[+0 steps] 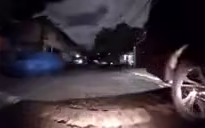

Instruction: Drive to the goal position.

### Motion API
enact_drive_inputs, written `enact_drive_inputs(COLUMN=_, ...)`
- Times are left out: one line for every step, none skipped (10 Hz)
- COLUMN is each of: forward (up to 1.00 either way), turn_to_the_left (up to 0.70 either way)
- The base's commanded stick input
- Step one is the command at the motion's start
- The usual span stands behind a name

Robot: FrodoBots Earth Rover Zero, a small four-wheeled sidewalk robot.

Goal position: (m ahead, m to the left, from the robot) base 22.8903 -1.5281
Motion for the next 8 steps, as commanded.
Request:
enact_drive_inputs(forward=0.79, turn_to_the_left=0.00)
enact_drive_inputs(forward=0.88, turn_to_the_left=0.00)
enact_drive_inputs(forward=1.00, turn_to_the_left=0.00)
enact_drive_inputs(forward=1.00, turn_to_the_left=0.00)
enact_drive_inputs(forward=1.00, turn_to_the_left=0.00)
enact_drive_inputs(forward=1.00, turn_to_the_left=0.00)
enact_drive_inputs(forward=1.00, turn_to_the_left=0.00)
enact_drive_inputs(forward=1.00, turn_to_the_left=0.00)
